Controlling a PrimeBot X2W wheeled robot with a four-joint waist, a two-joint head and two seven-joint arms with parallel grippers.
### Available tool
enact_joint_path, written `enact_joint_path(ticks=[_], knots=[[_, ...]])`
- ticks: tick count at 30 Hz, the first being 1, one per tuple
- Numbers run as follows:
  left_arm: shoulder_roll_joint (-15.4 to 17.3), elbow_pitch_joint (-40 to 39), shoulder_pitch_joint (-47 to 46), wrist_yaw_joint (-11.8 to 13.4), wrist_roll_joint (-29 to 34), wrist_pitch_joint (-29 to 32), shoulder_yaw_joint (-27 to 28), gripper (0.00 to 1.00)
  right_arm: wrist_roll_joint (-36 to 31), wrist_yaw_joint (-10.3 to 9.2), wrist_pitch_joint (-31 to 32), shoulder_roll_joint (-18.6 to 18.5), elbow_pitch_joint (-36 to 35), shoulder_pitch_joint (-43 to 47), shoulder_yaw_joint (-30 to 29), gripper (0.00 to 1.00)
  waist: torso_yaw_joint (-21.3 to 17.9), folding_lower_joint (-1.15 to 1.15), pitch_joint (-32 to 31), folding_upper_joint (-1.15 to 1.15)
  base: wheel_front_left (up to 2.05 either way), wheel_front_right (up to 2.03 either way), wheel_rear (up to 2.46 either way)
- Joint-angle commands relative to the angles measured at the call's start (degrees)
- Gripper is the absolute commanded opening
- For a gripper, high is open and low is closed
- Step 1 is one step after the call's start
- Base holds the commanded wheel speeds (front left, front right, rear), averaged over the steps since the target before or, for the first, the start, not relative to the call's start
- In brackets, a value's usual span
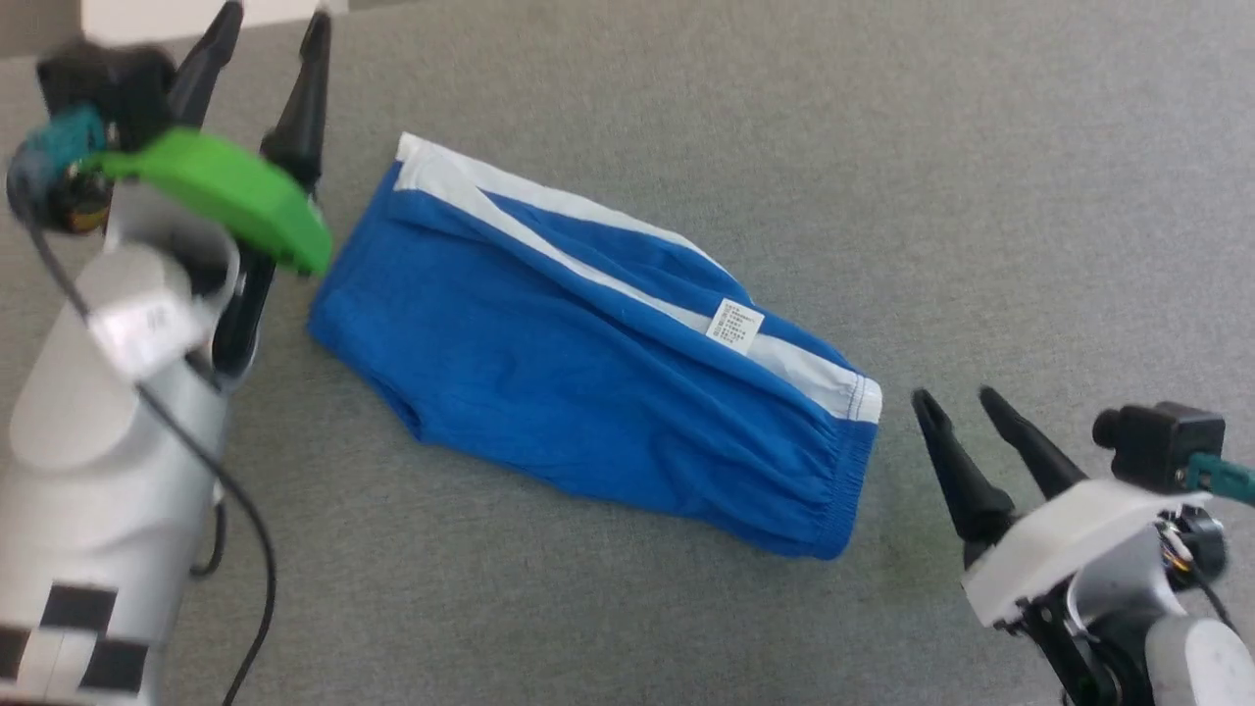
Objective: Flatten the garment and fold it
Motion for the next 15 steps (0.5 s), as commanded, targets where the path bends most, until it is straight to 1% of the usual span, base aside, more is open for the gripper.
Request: enact_joint_path(ticks=[1, 3, 6, 9, 11, 15], knots=[[1.43, -0.91, 3.97, -0.19, 1.3, -2.13, -0.56, 1.0, -4.19, -0.09, 1.35, -0.03, -1.6, 1.66, -0.73, 1.0, 1.83, 0.0, -4.19, 0.0, 0.0, 0.0, 0.0], [2.6, -2.94, 8.02, 0.96, 2.84, -4.05, -0.94, 1.0, -8.51, -0.09, 3.69, -0.03, -3.77, 3.59, -1.6, 1.0, 2.9, 0.0, -5.8, 0.0, 0.0, 0.0, 0.0], [3.62, -6.18, 14.31, 3.3, 3.39, -5.7, 0.03, 1.0, -11.23, -0.09, 7.89, -0.03, -6.45, 6.27, -1.18, 1.0, 4.56, 0.0, -7.57, 0.0, 0.0, 0.0, 0.0], [4.15, -10.14, 21.29, 6.35, 3.11, -6.62, 2.25, 1.0, -11.89, -0.09, 11.83, -0.03, -7.9, 7.63, 0.49, 1.0, 6.05, 0.0, -9.2, 0.0, 0.0, 0.0, 0.0], [3.94, -12.96, 25.62, 8.43, 2.36, -6.91, 4.31, 1.0, -12.19, -0.09, 13.77, -0.03, -7.8, 7.46, 1.03, 1.0, 7.04, 0.0, -9.95, 0.0, 0.0, 0.0, 0.0], [3.42, -18.61, 33.41, 11.08, 1.54, -7.1, 6.7, 1.0, -13.49, -0.09, 17.39, -0.03, -5.44, 5.79, 1.21, 1.0, 8.92, 0.0, -10.66, 0.0, 0.0, 0.0, 0.0]])
